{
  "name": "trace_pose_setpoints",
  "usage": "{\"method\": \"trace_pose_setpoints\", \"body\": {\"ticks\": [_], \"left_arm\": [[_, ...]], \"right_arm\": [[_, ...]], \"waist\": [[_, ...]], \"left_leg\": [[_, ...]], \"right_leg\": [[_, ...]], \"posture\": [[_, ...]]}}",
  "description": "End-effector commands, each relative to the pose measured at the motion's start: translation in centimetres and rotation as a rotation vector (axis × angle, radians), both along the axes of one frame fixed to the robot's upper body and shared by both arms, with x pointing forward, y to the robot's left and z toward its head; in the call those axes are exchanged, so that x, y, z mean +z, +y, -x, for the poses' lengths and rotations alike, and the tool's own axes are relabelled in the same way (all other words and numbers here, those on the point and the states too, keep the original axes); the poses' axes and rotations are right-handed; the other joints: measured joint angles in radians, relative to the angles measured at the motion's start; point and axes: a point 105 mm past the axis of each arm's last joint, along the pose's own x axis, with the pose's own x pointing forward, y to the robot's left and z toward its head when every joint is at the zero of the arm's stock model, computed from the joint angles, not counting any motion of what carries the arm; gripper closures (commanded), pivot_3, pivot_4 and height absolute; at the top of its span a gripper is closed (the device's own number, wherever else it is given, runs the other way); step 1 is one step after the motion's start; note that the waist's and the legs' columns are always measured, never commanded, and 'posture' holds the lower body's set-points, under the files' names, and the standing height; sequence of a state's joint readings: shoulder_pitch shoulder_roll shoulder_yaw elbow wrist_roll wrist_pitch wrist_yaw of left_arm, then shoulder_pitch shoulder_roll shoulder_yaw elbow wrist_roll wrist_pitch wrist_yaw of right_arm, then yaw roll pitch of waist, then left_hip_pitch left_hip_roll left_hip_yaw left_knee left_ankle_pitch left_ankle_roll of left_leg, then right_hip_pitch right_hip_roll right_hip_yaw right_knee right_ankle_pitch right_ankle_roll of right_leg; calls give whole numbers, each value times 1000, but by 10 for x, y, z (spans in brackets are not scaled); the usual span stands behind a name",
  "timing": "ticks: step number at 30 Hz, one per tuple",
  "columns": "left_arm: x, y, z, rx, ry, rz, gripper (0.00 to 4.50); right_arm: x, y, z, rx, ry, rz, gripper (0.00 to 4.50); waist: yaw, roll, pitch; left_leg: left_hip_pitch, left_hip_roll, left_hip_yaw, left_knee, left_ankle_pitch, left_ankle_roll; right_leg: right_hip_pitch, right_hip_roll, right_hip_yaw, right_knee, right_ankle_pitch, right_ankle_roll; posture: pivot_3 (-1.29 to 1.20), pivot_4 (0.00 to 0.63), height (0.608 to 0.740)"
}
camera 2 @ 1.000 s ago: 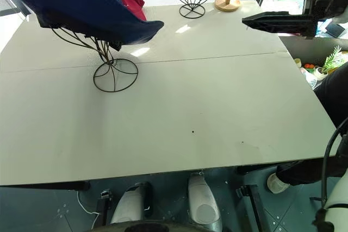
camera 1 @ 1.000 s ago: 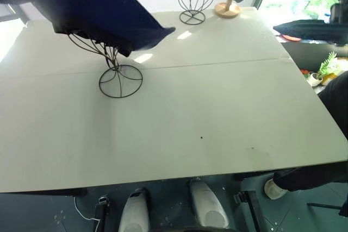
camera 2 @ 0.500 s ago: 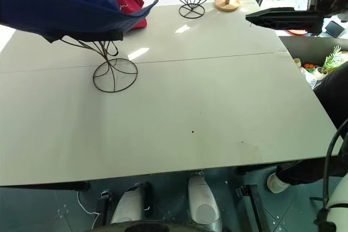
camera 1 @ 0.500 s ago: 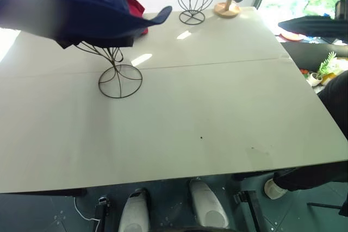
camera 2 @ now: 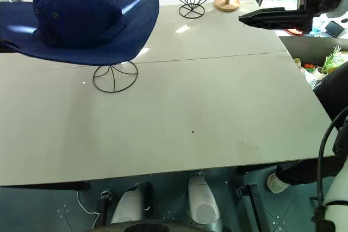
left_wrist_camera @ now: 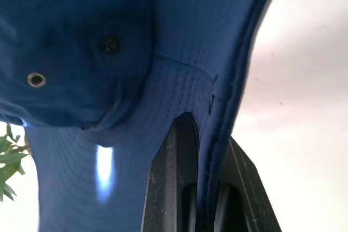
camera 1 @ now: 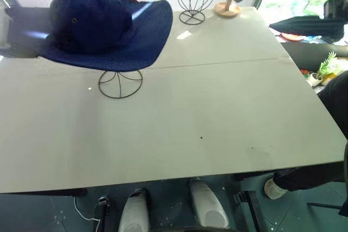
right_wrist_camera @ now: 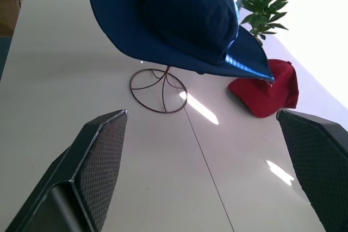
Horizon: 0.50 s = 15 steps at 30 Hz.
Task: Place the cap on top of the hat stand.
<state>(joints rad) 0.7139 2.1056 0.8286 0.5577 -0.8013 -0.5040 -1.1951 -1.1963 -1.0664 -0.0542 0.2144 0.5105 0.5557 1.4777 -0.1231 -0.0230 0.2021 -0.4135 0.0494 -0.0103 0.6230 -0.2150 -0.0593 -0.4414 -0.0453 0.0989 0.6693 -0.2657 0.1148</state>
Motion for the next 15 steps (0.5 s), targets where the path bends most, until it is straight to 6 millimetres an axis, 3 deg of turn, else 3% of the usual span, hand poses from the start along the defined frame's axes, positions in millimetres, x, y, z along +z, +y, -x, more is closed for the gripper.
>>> {"method": "trace_pose_setpoints", "body": {"ticks": [1, 7, 15], "left_arm": [[-17, -7, 1, 0, -43, 71, 4480], [-40, -9, 2, 27, -118, 92, 4480], [-34, -10, -4, 25, -262, 29, 4480]], "right_arm": [[14, 2, 7, 15, -62, 1, 0], [14, 3, 6, 21, -58, 2, 0], [9, 5, 2, 33, -42, -7, 0]], "waist": [[2, 0, 0], [8, 0, 0], [27, 0, 0]], "left_leg": [[0, 0, 0, 0, 0, 0], [-1, 0, 0, 3, 0, 0], [-1, 0, 0, 5, 0, 0]], "right_leg": [[0, 0, 0, 0, 0, 0], [1, 0, 0, 0, 0, 0], [2, 0, 1, 0, 0, 0]], "posture": [[0, 150, 740], [0, 150, 740], [0, 150, 740]]}}
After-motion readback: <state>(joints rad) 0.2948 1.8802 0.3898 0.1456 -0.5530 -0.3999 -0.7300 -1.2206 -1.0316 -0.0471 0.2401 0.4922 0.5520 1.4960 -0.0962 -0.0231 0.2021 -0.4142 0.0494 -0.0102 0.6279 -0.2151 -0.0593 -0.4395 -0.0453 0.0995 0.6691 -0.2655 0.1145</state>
